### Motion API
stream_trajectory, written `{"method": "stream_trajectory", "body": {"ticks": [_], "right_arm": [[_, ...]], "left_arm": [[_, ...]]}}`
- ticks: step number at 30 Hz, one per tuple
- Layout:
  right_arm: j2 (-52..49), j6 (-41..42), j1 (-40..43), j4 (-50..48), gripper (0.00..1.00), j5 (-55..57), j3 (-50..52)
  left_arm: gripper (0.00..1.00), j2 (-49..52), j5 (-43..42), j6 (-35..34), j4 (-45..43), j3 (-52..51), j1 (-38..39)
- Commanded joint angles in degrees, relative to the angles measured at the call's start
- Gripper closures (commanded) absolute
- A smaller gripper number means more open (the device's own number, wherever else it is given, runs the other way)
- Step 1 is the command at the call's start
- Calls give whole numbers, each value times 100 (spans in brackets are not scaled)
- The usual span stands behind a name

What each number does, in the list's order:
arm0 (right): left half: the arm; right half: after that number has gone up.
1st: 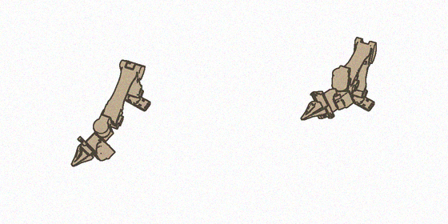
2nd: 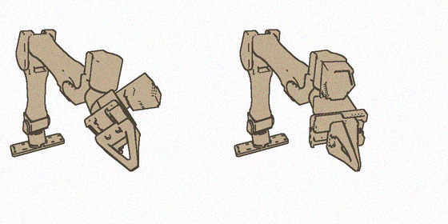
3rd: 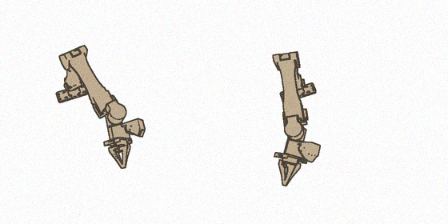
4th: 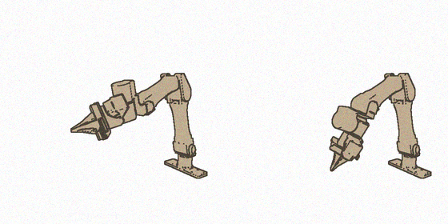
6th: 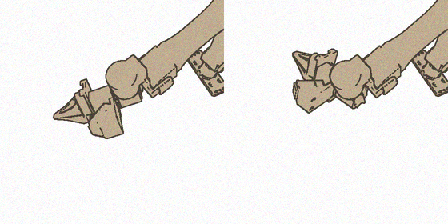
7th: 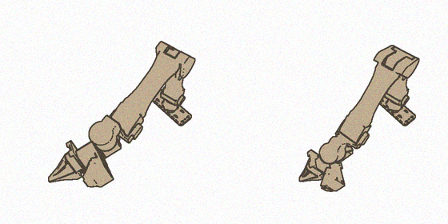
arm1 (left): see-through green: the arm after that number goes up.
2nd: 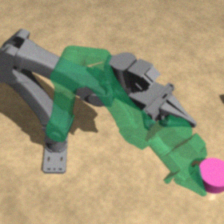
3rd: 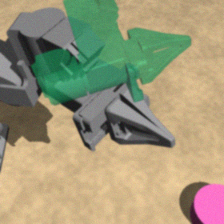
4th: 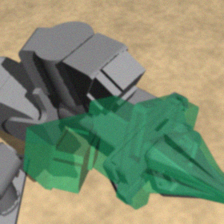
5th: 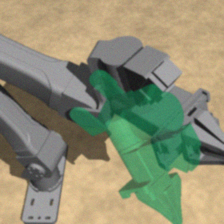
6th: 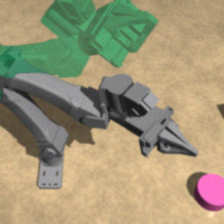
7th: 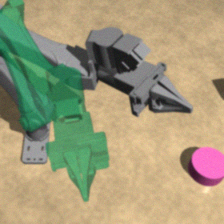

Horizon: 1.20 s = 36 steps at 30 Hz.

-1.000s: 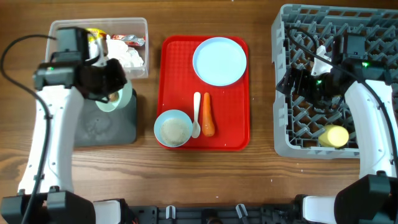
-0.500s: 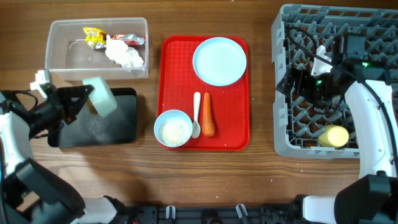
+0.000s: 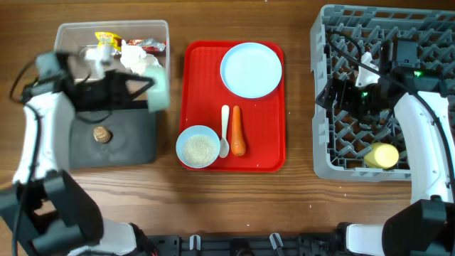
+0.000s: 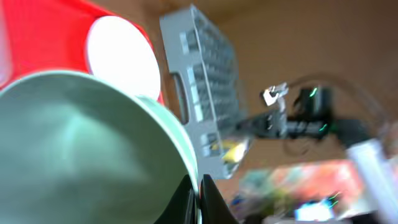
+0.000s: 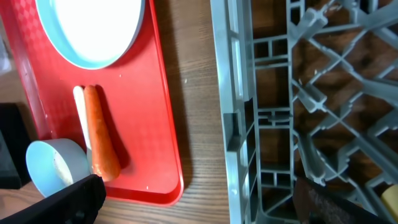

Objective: Sort waste into correct bins and load items into the dishwasher rack

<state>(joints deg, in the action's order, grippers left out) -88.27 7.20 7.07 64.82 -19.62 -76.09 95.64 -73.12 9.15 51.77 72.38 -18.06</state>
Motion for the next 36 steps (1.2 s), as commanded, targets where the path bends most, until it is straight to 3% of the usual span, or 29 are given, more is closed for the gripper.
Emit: {"method": "stream_trajectory", "body": {"ticks": [1, 6, 8, 10, 14, 18, 19, 21, 23, 26, 30, 32, 36], "right_arm": [[20, -79, 2, 63, 0, 15, 4], [20, -81, 2, 63, 0, 15, 4], [20, -105, 2, 68, 1, 15, 4], [20, -122, 2, 105, 1, 26, 4], [20, -125, 2, 122, 1, 37, 4], [20, -122, 2, 125, 0, 37, 4], [20, -122, 2, 122, 1, 35, 4], [20, -120, 2, 122, 0, 35, 4], [20, -125, 2, 120, 0, 37, 4], [20, -125, 2, 114, 0, 37, 4], [20, -122, 2, 74, 0, 37, 4], [20, -125, 2, 76, 0, 37, 4], [20, -122, 2, 79, 0, 35, 4]], "left_arm": [[96, -479, 2979, -527, -354, 793, 1738], [96, 24, 7058, -708, -1023, 791, 3912], [96, 575, 7980, -708, -1386, 789, 4476], [96, 1128, 8391, -708, -1606, 789, 4721], [96, 1770, 8389, -883, -1606, 789, 4758], [96, 1786, 8314, -881, -1615, 789, 4758], [82, 1786, 8255, -881, -1598, 789, 4760], [43, 1731, 8240, -881, -1508, 807, 4822], [30, 1447, 8240, -1054, -1130, 979, 4872], [25, 730, 8052, -1539, -295, 1233, 4872], [38, 575, 7263, -1993, 761, 1058, 4889], [39, 575, 7182, -2461, 807, 553, 4942], [43, 575, 6988, -2667, 654, -155, 5206]]}}
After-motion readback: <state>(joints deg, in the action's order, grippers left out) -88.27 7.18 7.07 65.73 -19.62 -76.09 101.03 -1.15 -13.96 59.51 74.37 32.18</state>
